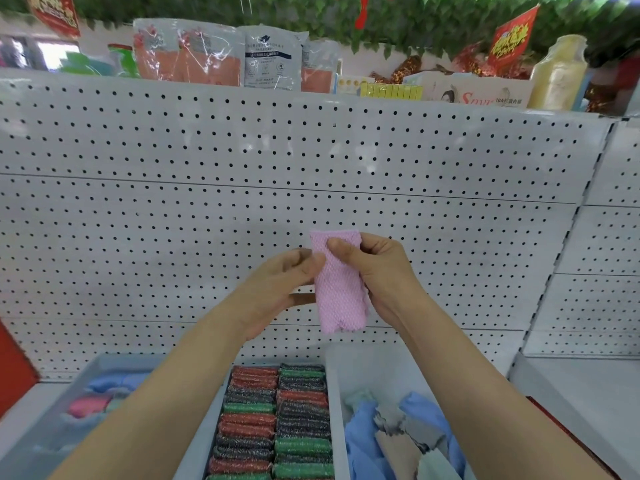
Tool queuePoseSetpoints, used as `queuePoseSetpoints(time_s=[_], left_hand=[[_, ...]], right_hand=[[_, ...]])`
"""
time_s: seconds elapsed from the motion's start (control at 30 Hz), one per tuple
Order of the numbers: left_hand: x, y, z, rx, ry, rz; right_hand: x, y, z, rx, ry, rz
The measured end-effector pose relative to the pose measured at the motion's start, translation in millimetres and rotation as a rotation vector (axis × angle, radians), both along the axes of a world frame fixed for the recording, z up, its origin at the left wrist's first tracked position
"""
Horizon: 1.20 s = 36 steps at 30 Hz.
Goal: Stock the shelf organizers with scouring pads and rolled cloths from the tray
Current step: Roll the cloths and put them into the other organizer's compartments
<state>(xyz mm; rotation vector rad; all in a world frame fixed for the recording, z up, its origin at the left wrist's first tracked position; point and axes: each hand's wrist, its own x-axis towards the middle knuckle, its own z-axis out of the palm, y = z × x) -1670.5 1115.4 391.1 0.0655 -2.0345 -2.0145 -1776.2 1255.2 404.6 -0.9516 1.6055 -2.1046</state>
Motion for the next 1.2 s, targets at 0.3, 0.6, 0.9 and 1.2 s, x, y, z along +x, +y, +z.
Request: queuePoseSetpoints(time_s=[0.3,0.6,0.9,1.2], left_hand=[[2,-9,-15,0.044,-0.014,0.309],[20,-26,-14,0.04,0.007,0.287],[48,-46,-5,-0.233,0.04,0.192],[53,-57,1,-0.527,-0.052,0.13]], right_hand=[[11,4,-10,0.344,-0.024,0.14],[27,-16,-16,0.258,0.147,0.005],[46,-29,-11,0.394,0.299,-0.079],[54,-24,-14,0.475,0.268,-0.091]])
